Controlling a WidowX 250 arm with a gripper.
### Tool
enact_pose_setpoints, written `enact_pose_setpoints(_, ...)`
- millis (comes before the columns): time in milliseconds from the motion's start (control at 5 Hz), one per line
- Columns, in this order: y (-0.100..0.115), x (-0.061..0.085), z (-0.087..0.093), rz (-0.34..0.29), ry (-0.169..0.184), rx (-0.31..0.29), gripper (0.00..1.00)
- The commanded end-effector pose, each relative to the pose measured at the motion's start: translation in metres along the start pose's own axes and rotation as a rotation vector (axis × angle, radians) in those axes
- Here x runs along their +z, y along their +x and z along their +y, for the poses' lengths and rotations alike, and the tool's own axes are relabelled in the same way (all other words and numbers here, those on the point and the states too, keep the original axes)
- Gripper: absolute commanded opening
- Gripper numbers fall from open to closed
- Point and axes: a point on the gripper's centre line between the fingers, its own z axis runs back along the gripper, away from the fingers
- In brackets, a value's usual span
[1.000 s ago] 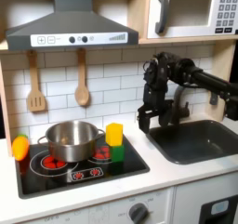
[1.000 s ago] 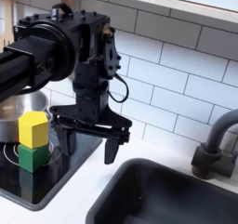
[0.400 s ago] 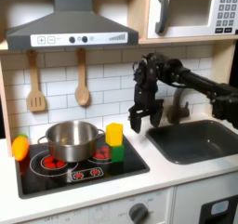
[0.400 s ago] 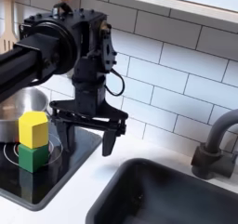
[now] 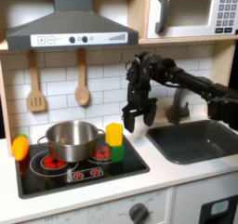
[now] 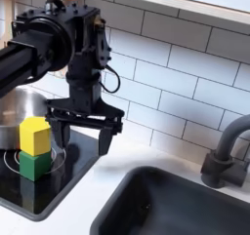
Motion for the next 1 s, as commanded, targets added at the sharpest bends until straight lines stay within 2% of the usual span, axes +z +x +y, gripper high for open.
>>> enact_pose_setpoints(0, -0.002, 0.004, 0.012, 0.000, 0.007, 0.009, 1.00)
enact_pose_setpoints(200, -0.003, 0.003, 0.016, 0.003, 0.002, 0.021, 1.00)
enact_pose_setpoints(600, -0.001, 0.011, 0.030, -0.014, 0.006, 0.049, 1.00)
enact_pose_setpoints(800, -0.002, 0.010, 0.034, -0.009, 0.013, 0.058, 1.00)
